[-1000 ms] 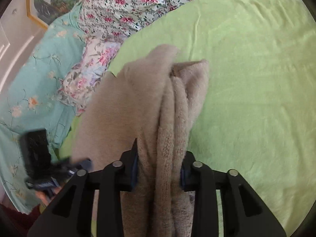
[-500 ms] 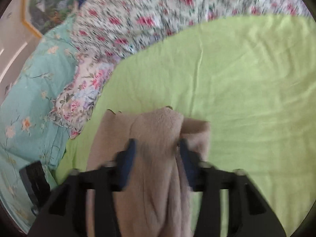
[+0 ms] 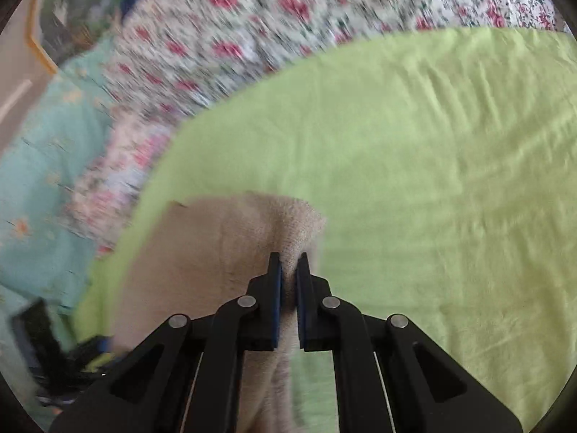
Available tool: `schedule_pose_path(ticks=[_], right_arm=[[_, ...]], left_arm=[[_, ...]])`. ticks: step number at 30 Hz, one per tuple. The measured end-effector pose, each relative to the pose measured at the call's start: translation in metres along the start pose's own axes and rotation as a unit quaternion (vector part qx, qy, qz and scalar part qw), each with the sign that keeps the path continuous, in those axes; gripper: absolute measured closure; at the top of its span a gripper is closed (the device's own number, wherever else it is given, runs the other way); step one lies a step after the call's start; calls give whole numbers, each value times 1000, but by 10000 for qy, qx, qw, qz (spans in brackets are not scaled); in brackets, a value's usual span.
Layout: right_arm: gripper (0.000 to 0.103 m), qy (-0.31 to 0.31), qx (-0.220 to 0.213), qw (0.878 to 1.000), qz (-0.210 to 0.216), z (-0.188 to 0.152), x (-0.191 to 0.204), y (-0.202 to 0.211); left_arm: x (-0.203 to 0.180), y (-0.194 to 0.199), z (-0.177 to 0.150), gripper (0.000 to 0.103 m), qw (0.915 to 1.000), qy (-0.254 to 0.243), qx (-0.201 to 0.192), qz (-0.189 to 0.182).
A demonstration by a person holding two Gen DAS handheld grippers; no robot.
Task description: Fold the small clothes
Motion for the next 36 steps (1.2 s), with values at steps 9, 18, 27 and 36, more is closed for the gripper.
schedule_pose_path(ticks=[9,18,27,36], right_arm=[[92,-97,58,9996,-276,2,-1,-6],[92,303,-335,9974,568,-57,54,72],[103,-149,151,9988,450,-101,36,23],[103,-100,-40,9999,17,-103,23,28]], left_arm=[[-7,-13,-5,33,9995,186,165,-181],[11,62,-22,36,9987,242,-438,-125],[-34,52,-53,55,9932,-678,-197,-924],[-31,19,-74,58,9960,-628,84,-630]])
Point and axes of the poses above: each gripper's, at about its wrist camera, not at the fingertips, and y roughly against the way its jaws point, x to its left, z to its top, the point moved 5 cm from there along -y, roughly the way its jaws point, and after that the axes turned 13 degrees about x, right-handed, at the moved point
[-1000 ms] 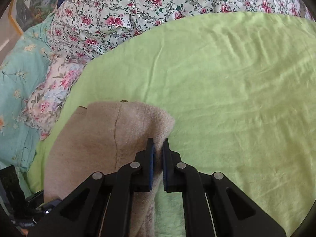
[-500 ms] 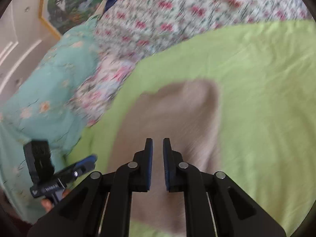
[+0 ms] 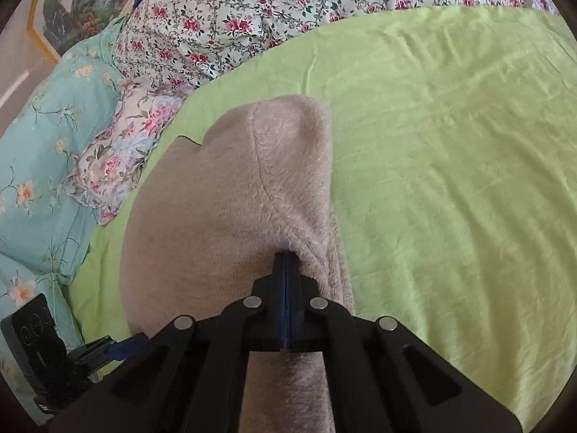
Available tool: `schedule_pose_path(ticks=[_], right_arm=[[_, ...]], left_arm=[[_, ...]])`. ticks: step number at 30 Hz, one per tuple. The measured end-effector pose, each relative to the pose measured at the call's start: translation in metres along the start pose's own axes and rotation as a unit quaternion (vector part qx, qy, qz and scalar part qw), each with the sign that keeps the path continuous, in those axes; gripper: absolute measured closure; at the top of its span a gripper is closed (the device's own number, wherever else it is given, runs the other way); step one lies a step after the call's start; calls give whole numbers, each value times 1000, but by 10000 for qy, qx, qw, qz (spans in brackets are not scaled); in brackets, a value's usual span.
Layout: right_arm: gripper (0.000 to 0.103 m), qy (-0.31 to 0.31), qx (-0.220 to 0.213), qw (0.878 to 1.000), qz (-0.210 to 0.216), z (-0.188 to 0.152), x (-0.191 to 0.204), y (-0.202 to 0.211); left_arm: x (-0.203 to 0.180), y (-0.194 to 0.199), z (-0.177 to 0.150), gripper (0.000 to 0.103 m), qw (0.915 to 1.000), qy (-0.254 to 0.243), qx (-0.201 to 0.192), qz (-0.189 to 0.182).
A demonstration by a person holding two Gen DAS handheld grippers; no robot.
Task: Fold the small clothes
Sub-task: 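Press the folded bundle flat with both grippers and release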
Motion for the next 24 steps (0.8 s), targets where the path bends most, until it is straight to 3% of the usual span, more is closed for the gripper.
schedule_pose_path(ticks=[7,12,15,24], right_arm=[[99,675,-4,9973,279,-34,47,35],[103,841,453,9915,-880,-67,22,6],[103,454,268,9977,-427,-68,6,8],[103,349,234,9984,-375,-69,4,10]], left_arm=[[3,14,-13,58,9999,113,-35,-6],[0,7,-24,58,9995,-2,77,301],[-1,5,-27,58,9991,-29,97,410],[1,10,-34,57,9991,-15,123,399]])
Point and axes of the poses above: each gripper's, at about its wrist camera, not at the fingertips, and y roughly against the way its jaws point, x to its left, z to its top, the point moved 5 cm from there along -y, roughly the way its jaws point, and after that the axes turned 13 degrees about x, right-handed, at the moved point
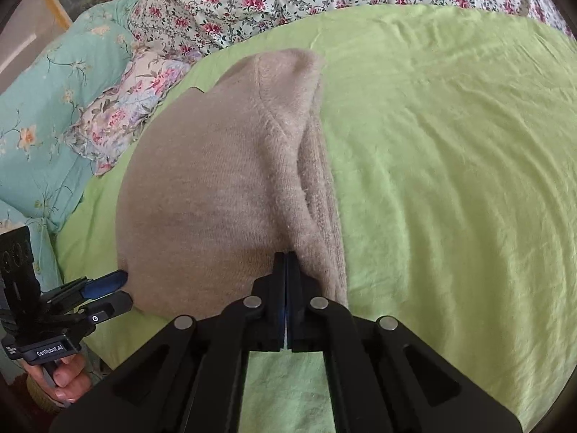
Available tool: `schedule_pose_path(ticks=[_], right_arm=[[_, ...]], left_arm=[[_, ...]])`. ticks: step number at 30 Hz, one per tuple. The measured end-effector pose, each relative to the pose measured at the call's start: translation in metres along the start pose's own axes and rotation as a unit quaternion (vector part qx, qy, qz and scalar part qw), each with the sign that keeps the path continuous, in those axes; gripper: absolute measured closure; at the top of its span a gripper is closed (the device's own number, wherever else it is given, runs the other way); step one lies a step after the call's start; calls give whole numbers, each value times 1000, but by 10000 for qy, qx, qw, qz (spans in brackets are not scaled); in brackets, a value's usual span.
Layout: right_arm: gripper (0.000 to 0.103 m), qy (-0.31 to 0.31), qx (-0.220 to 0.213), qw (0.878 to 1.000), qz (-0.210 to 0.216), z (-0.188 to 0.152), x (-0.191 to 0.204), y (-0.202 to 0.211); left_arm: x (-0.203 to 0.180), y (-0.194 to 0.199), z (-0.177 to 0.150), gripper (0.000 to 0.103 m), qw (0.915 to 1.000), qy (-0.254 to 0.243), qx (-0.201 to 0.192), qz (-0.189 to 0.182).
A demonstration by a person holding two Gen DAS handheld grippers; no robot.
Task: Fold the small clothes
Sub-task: 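Press the folded bundle flat with both grippers and release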
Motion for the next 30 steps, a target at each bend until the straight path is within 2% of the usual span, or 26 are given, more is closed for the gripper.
schedule_pose_path(ticks=[5,8,11,13,15,17,18,23,26,30], right_arm=[[99,42,44,10000,19,-5,11,15],[99,133,30,9999,44,-10,21,26],[99,169,34,9998,133,-16,30,33],[98,231,79,9996,117,-21,35,35],[91,289,102,9995,55,-25,41,36],[54,338,103,9994,7,-30,45,37],[49,371,86,9993,-17,-32,47,38],[47,581,52,9981,-173,-46,58,46],[44,650,50,9976,-247,-55,62,50],[40,668,40,9971,-366,-67,64,55]], left_arm=[[3,15,0,57,9999,137,-3,-55],[8,27,-2,55,9996,230,-36,172],[15,37,-4,47,9980,308,-89,540],[20,42,-7,29,9964,366,-105,757],[25,48,-10,20,9934,411,-176,1054],[28,52,-13,19,9910,400,-182,1265],[30,53,-15,18,9901,403,-172,1332],[36,61,-29,14,9879,498,-101,1465],[38,65,-38,13,9820,514,-59,1817],[35,69,-45,12,9764,488,-29,2103]])
Point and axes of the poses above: each gripper's, at about its wrist camera, not at the fingertips, and y roughly against the way its jaws point, x to its left, z to its top, the point moved 5 cm from there along -y, roughly the way its jaws point, and after that the axes turned 13 degrees about x, right-handed, at the moved point
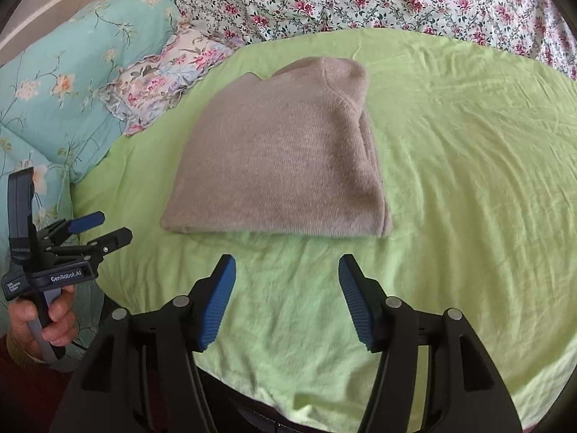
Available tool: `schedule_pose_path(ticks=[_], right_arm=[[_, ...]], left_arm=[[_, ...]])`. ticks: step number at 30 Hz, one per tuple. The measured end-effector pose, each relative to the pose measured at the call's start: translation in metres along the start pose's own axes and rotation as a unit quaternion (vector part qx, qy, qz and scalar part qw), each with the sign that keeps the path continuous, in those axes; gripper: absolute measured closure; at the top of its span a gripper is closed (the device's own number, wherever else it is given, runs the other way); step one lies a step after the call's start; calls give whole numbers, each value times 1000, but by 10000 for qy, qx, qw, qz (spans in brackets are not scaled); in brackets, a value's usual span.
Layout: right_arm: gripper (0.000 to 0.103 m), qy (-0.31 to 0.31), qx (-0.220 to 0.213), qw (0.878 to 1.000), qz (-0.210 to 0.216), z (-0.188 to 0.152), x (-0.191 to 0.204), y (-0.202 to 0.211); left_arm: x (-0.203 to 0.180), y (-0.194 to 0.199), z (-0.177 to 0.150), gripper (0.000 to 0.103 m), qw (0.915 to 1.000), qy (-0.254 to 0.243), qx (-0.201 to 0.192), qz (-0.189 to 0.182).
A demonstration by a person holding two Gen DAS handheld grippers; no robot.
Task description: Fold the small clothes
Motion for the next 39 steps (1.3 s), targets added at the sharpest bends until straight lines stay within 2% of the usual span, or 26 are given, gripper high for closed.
schedule_pose_path(ticks=[5,14,16,22,39], right_arm=[[31,29,-63,9999,-95,-13,8,5],[22,172,-115,9995,-218,-24,17,15],[20,193,-154,9994,-233,-21,17,19],[17,308,-192,9990,-251,-6,17,24],[13,373,-23,9992,-159,34,14,0]], left_arm=[[-6,4,-4,11,9996,-112,-11,251],[-18,21,-1,5,9982,-403,-215,397],[-20,28,3,1,9976,-419,-308,458],[-22,38,18,1,9969,-396,-403,541],[-22,8,47,1,9971,-322,-5,693]])
Point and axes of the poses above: each gripper's, at about its wrist camera, not at the fingertips, and y roughly against the way its jaws point, x to its left, z to its top, the point moved 5 cm from there along -y, roughly the way its jaws point, and after that the axes turned 13 degrees about x, right-handed, at the moved point
